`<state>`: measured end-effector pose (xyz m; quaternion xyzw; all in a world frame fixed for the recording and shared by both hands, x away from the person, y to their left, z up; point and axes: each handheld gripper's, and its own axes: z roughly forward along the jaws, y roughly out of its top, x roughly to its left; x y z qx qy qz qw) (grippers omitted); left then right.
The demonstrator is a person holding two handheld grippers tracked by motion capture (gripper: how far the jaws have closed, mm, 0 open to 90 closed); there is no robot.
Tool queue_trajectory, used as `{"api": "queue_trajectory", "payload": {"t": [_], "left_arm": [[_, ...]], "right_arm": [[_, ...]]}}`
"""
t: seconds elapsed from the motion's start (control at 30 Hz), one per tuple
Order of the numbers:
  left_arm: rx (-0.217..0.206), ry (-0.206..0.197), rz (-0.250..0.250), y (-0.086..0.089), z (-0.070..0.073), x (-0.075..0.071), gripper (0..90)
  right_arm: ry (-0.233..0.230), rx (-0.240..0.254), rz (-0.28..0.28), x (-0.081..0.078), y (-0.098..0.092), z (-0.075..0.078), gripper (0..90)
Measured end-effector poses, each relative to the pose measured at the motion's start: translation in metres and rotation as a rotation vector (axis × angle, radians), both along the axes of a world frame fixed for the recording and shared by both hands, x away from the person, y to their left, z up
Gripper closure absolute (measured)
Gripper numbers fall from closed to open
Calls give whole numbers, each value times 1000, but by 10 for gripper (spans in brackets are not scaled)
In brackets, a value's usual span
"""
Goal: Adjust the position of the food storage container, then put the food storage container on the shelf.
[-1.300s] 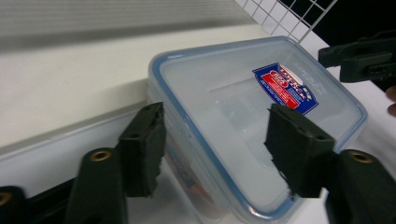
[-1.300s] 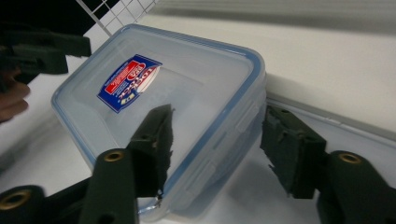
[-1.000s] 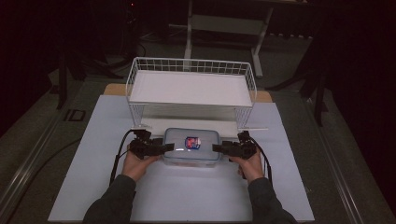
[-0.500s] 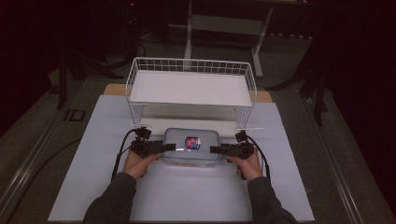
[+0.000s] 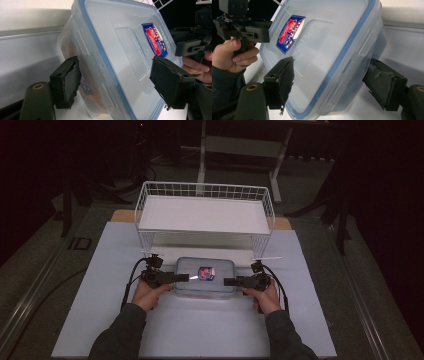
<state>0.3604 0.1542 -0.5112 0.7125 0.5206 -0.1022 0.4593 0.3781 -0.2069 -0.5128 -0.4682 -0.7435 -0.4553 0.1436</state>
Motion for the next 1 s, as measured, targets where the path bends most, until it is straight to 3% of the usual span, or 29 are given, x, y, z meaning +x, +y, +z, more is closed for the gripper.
{"api": "queue_trajectory", "payload": {"t": [0.1,0.3,0.4,0.57,0.87,1.0], "left_arm": [[-13,-1,39,1,2,-5,305],[-5,-55,54,1,6,-20,345],[1,-74,53,2,7,-27,365],[1,-103,43,4,10,-37,409],[-22,-137,22,10,9,-53,464],[-30,-153,16,12,7,-58,481]], "right_arm": [[-18,-2,1,-3,-1,1,284],[-33,40,-19,-13,-8,2,376],[-27,66,-25,-17,-11,2,411],[-38,68,-18,-26,-14,5,467],[-47,95,-17,-36,-17,5,507],[-75,100,-8,-42,-18,5,509]]}}
